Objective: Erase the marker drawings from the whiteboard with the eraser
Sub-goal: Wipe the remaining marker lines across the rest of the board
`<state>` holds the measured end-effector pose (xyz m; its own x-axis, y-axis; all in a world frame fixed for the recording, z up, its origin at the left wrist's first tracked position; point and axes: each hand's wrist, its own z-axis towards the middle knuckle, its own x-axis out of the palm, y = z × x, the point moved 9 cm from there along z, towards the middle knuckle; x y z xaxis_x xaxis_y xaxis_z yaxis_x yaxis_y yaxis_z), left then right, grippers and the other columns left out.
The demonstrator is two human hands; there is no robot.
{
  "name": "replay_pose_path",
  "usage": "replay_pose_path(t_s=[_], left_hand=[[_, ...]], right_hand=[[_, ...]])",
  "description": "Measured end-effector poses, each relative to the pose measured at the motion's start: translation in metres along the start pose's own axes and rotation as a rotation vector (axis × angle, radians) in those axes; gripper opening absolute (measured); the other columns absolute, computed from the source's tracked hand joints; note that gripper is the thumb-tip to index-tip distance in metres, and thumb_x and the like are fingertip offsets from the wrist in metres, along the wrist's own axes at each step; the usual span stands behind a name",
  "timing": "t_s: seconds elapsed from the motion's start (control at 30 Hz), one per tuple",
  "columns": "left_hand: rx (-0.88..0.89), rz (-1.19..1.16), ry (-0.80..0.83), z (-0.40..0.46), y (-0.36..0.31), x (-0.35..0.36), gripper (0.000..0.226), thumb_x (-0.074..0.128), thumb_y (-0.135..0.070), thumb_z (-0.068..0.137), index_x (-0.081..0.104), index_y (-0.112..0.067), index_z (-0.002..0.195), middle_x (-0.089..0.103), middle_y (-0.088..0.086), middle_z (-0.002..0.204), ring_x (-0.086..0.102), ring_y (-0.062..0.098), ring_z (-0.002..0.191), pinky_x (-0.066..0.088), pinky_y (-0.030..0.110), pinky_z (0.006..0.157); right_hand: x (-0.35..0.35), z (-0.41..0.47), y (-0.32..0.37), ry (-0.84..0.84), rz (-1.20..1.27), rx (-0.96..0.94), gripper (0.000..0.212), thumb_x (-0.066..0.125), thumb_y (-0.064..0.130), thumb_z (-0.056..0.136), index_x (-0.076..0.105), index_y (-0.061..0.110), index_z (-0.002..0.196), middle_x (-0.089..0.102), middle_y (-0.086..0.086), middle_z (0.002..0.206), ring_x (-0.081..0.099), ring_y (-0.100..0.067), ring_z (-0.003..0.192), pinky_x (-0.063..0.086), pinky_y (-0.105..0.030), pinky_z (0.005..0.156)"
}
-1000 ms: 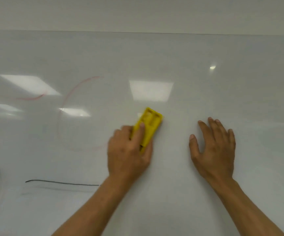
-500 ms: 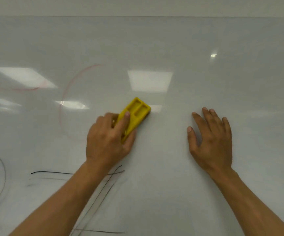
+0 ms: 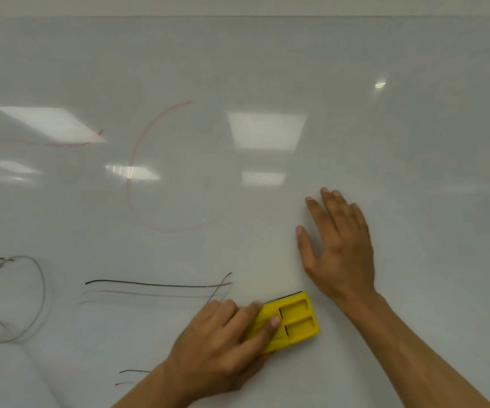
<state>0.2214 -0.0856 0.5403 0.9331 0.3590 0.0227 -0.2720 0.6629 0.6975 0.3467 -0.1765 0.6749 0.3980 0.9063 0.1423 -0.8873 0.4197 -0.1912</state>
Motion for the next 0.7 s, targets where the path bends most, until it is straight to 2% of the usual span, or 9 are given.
replay_pose_path(t_s=[0.07,0.13,0.27,0.3,0.37,0.47,0.6,0.7], left_hand=[[-0.049,0.03,-0.026,0.0,0.027,-0.009,0.046,0.061,-0.041,0.09,0.056,-0.016,0.129,0.054,0.016,0.117,0.054,0.029,0.071,0.043,0.035,0.059],[-0.172,0.102,-0.082,0.002,0.074,-0.024,0.045,0.062,-0.042,0.09,0.057,-0.017,0.128,0.057,0.014,0.114,0.057,0.031,0.072,0.045,0.036,0.059],[-0.574,0.269,-0.184,-0.004,0.168,-0.058,0.042,0.07,-0.041,0.084,0.067,-0.018,0.119,0.06,0.009,0.102,0.057,0.03,0.073,0.048,0.034,0.057],[-0.661,0.272,-0.202,-0.008,0.177,-0.06,0.043,0.07,-0.042,0.083,0.068,-0.018,0.118,0.061,0.009,0.101,0.056,0.029,0.075,0.047,0.033,0.057],[-0.713,0.247,-0.224,-0.015,0.171,-0.058,0.043,0.069,-0.042,0.084,0.067,-0.018,0.12,0.059,0.008,0.101,0.054,0.027,0.077,0.046,0.032,0.059],[-0.565,0.145,-0.195,-0.03,0.13,-0.048,0.046,0.072,-0.038,0.083,0.062,-0.018,0.123,0.059,0.009,0.104,0.054,0.029,0.076,0.046,0.034,0.06],[-0.199,0.027,-0.061,-0.065,0.047,-0.037,0.047,0.067,-0.04,0.087,0.057,-0.017,0.127,0.062,0.016,0.115,0.056,0.03,0.071,0.044,0.035,0.061],[0.025,-0.027,0.052,-0.09,0.005,-0.034,0.044,0.064,-0.038,0.09,0.057,-0.017,0.128,0.071,0.017,0.108,0.059,0.027,0.073,0.042,0.032,0.061]], right_hand=[[0.007,-0.003,0.008,0.011,-0.021,-0.014,0.052,0.046,0.04,0.096,0.058,0.011,0.137,0.049,-0.014,0.148,0.043,-0.03,0.14,0.027,-0.053,0.118],[0.01,-0.004,0.008,0.006,-0.042,-0.018,0.052,0.045,0.041,0.097,0.058,0.011,0.137,0.049,-0.014,0.148,0.042,-0.03,0.141,0.025,-0.052,0.119],[0.012,-0.006,0.007,0.024,-0.056,-0.026,0.052,0.045,0.041,0.098,0.056,0.01,0.138,0.048,-0.014,0.149,0.04,-0.029,0.142,0.024,-0.052,0.12],[0.012,-0.006,0.007,0.024,-0.063,-0.024,0.052,0.045,0.041,0.098,0.056,0.01,0.138,0.048,-0.014,0.149,0.04,-0.03,0.142,0.024,-0.052,0.12],[0.011,-0.006,0.009,0.019,-0.074,-0.003,0.052,0.045,0.04,0.098,0.057,0.009,0.138,0.049,-0.015,0.148,0.041,-0.03,0.142,0.024,-0.053,0.119],[0.011,-0.013,0.021,0.007,-0.047,0.028,0.052,0.047,0.039,0.097,0.057,0.008,0.138,0.048,-0.016,0.149,0.04,-0.031,0.142,0.025,-0.054,0.118],[0.018,-0.039,0.063,0.02,-0.005,-0.078,0.05,0.048,0.037,0.098,0.057,0.008,0.138,0.048,-0.016,0.148,0.041,-0.031,0.141,0.028,-0.054,0.117],[0.024,-0.056,0.073,0.074,-0.019,-0.082,0.054,0.045,0.04,0.098,0.054,0.009,0.141,0.045,-0.015,0.151,0.037,-0.03,0.144,0.024,-0.053,0.12]])
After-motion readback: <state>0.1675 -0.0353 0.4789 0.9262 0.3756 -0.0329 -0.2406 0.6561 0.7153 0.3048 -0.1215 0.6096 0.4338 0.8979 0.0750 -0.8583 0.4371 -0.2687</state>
